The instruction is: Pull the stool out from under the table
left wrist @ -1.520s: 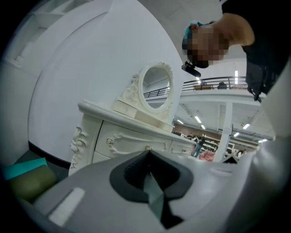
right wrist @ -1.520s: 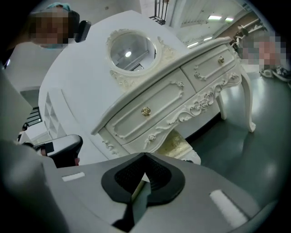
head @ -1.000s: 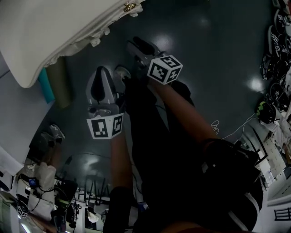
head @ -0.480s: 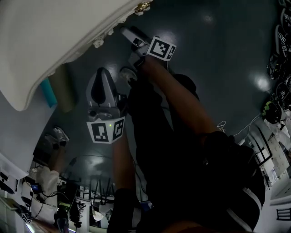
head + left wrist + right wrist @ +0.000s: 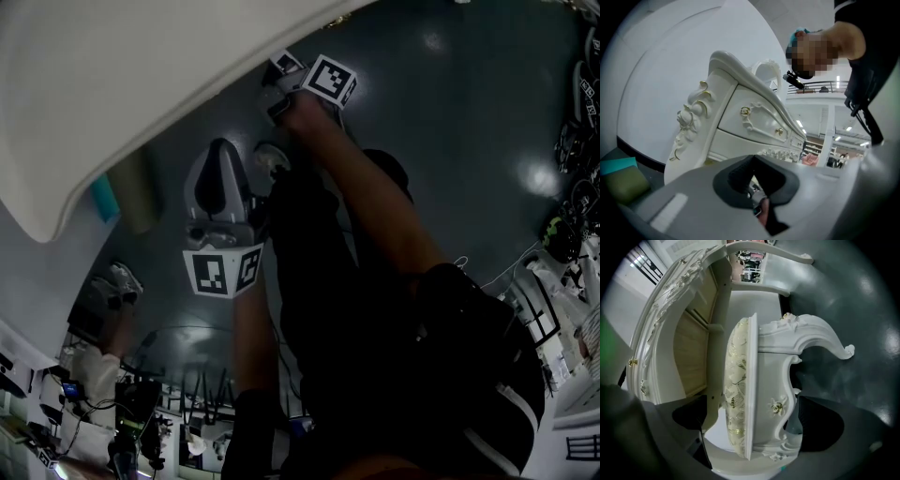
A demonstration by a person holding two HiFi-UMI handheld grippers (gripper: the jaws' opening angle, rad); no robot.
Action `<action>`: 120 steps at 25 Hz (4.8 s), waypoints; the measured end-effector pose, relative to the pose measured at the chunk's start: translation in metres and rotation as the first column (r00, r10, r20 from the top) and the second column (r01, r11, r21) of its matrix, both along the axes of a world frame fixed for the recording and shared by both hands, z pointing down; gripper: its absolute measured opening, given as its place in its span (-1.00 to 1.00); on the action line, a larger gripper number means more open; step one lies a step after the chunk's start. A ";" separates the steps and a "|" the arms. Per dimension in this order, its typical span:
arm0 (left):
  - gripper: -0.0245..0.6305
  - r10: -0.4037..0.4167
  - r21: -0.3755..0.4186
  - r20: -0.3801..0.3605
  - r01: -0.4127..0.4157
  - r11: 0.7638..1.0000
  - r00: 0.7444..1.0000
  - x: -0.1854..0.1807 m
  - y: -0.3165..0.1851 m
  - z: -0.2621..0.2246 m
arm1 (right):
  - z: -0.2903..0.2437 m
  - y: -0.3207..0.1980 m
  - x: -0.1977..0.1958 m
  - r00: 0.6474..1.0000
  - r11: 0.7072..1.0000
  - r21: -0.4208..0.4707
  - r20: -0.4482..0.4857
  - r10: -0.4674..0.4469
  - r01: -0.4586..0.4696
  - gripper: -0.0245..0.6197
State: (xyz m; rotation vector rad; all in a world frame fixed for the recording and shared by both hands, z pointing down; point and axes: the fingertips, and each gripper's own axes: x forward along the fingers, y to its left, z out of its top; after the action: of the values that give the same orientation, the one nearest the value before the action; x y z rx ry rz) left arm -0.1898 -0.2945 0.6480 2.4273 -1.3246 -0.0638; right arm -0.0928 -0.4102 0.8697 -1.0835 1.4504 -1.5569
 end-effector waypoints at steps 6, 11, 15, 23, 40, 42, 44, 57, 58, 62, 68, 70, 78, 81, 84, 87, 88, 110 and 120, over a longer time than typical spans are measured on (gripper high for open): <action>-0.90 -0.001 -0.006 -0.007 0.001 1.000 1.000 0.002 -0.001 0.003 | 0.024 -0.015 0.003 0.999 1.000 -0.025 0.048 0.003 -0.002 0.93; -0.90 -0.005 -0.017 -0.012 0.005 1.000 1.000 -0.001 -0.002 0.004 | 0.029 -0.019 0.002 0.995 0.998 0.018 0.076 -0.060 0.058 0.87; -0.90 -0.019 -0.026 -0.012 0.019 1.000 1.000 -0.004 0.000 0.000 | 0.027 -0.017 0.006 0.998 0.999 0.031 0.039 -0.043 0.042 0.70; -0.90 -0.036 -0.028 -0.021 0.036 0.999 0.999 0.003 0.009 -0.008 | 0.030 -0.015 0.013 0.998 0.999 0.034 0.052 -0.040 0.038 0.65; -0.90 -0.082 -0.069 -0.029 0.080 0.994 0.996 0.007 0.065 -0.031 | 0.029 0.093 0.026 0.994 0.995 0.050 0.060 -0.086 0.083 0.63; -0.90 -0.083 -0.078 -0.035 0.081 0.994 0.996 0.014 0.079 -0.034 | 0.028 0.113 0.031 0.993 0.995 0.048 0.071 -0.094 0.091 0.63; -0.90 -0.081 -0.077 -0.038 0.078 0.994 0.996 0.020 0.085 -0.040 | 0.029 0.127 0.038 0.992 0.994 0.049 0.069 -0.103 0.100 0.63; -0.90 -0.127 -0.012 -0.055 0.126 0.992 0.990 0.058 0.155 -0.057 | 0.036 0.216 0.066 0.981 0.983 0.068 0.071 -0.178 0.173 0.63; -0.90 -0.135 -0.009 -0.051 0.135 0.991 0.990 0.066 0.160 -0.058 | 0.039 0.221 0.072 0.980 0.981 0.064 0.071 -0.186 0.181 0.63; -0.90 -0.167 0.009 -0.029 0.167 0.986 0.986 0.095 0.186 -0.064 | 0.052 0.245 0.096 0.974 0.975 0.056 0.065 -0.218 0.215 0.63; -0.90 -0.189 -0.026 -0.023 0.188 0.982 0.982 0.106 0.233 -0.085 | 0.032 0.307 0.115 0.965 0.968 0.053 0.079 -0.250 0.246 0.63; -0.90 -0.181 -0.033 -0.026 0.180 0.983 0.983 0.111 0.242 -0.086 | 0.032 0.328 0.119 0.961 0.964 0.056 0.078 -0.265 0.261 0.63; -0.90 -0.124 -0.065 -0.043 0.121 0.990 0.991 0.134 0.287 -0.078 | 0.036 0.406 0.146 0.962 0.965 0.056 0.078 -0.262 0.258 0.64; -0.90 -0.093 -0.057 -0.047 0.090 0.994 0.995 0.136 0.304 -0.078 | 0.036 0.435 0.156 0.966 0.967 0.065 0.070 -0.250 0.246 0.64; -0.90 -0.069 -0.040 -0.040 0.067 0.997 0.997 0.137 0.329 -0.076 | 0.038 0.469 0.165 0.968 0.969 0.076 0.062 -0.242 0.237 0.64; -0.90 -0.063 -0.013 -0.041 0.062 0.998 0.997 0.140 0.353 -0.077 | 0.040 0.501 0.175 0.968 0.967 0.081 0.061 -0.245 0.240 0.64; -0.90 -0.058 -0.008 -0.044 0.058 0.998 0.997 0.142 0.361 -0.078 | 0.040 0.508 0.178 0.969 0.969 0.081 0.064 -0.237 0.232 0.64; -0.90 -0.033 -0.039 -0.082 0.030 0.999 0.996 0.124 0.428 -0.085 | 0.034 0.582 0.182 0.987 0.988 0.065 0.081 -0.142 0.137 0.72; -0.90 -0.061 -0.055 -0.112 0.055 0.997 0.992 0.122 0.447 -0.108 | 0.015 0.656 0.211 0.984 0.981 -0.105 -0.054 -0.169 0.162 -0.22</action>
State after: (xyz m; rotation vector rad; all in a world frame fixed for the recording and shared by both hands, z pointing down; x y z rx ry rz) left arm -0.0681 0.1521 0.5403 2.3065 -1.3296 -0.1779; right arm 0.1180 0.2458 0.8850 -1.1016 1.5526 -1.7421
